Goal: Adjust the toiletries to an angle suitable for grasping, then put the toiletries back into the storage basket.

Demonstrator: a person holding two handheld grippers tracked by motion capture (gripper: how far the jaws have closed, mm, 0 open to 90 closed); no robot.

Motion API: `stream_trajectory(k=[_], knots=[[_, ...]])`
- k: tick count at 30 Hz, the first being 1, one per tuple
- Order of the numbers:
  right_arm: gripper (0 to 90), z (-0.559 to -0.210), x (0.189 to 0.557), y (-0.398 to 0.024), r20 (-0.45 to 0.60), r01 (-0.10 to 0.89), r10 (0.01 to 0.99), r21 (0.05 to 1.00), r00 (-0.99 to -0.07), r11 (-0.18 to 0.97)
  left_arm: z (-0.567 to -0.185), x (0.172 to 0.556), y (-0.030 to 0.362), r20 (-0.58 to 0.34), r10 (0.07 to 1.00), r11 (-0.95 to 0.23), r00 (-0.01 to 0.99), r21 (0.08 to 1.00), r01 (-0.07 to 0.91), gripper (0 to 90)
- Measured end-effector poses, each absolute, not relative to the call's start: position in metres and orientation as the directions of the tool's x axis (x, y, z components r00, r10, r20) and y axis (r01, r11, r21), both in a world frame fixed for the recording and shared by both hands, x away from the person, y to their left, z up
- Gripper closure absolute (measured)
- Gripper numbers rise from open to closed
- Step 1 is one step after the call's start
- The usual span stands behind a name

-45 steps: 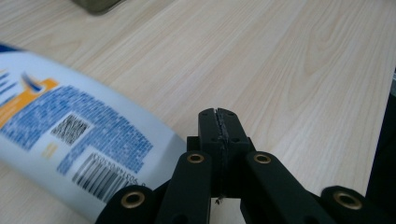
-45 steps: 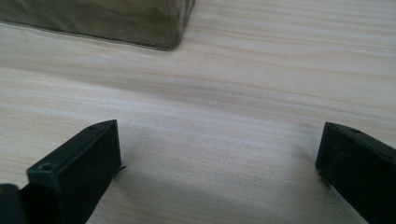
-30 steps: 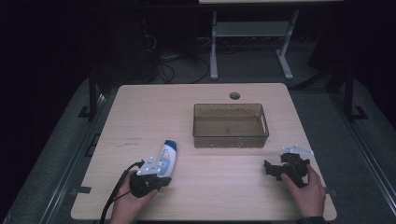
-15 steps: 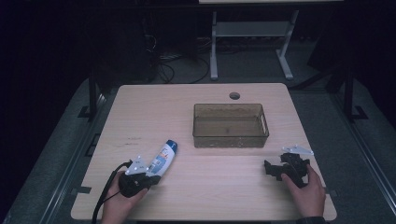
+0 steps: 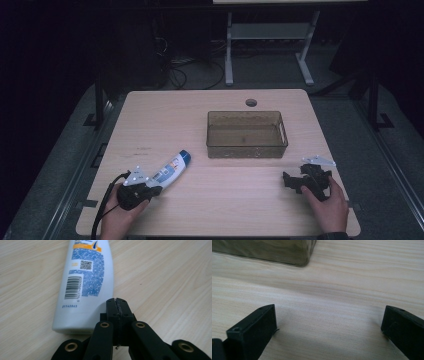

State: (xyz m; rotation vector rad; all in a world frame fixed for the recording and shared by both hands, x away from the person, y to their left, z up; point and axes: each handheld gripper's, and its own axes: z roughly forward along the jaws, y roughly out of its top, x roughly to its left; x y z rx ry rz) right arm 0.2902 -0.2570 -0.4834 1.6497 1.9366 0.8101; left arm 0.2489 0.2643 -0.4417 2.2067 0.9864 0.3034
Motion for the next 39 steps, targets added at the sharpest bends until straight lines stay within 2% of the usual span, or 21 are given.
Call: stream_trajectory(k=[13, 32, 39], knots=[[0.0, -0.483, 0.290, -0.257, 0.025, 0.709, 0.985, 0.697, -0.169, 0.104, -0.438, 0.248, 0.269, -0.072, 0.731, -0.462, 0.678, 0.680, 0.570, 87.6], [0.0, -0.483, 0.290, -0.257, 0.025, 0.709, 0.985, 0.697, -0.169, 0.104, -0.420, 0.266, 0.256, -0.092, 0.710, -0.469, 0.699, 0.678, 0.566, 57.1], [0.0, -0.483, 0.290, -0.257, 0.027, 0.709, 0.985, 0.698, -0.168, 0.102, -0.419, 0.282, 0.252, -0.087, 0.712, -0.483, 0.697, 0.660, 0.576, 50.8]])
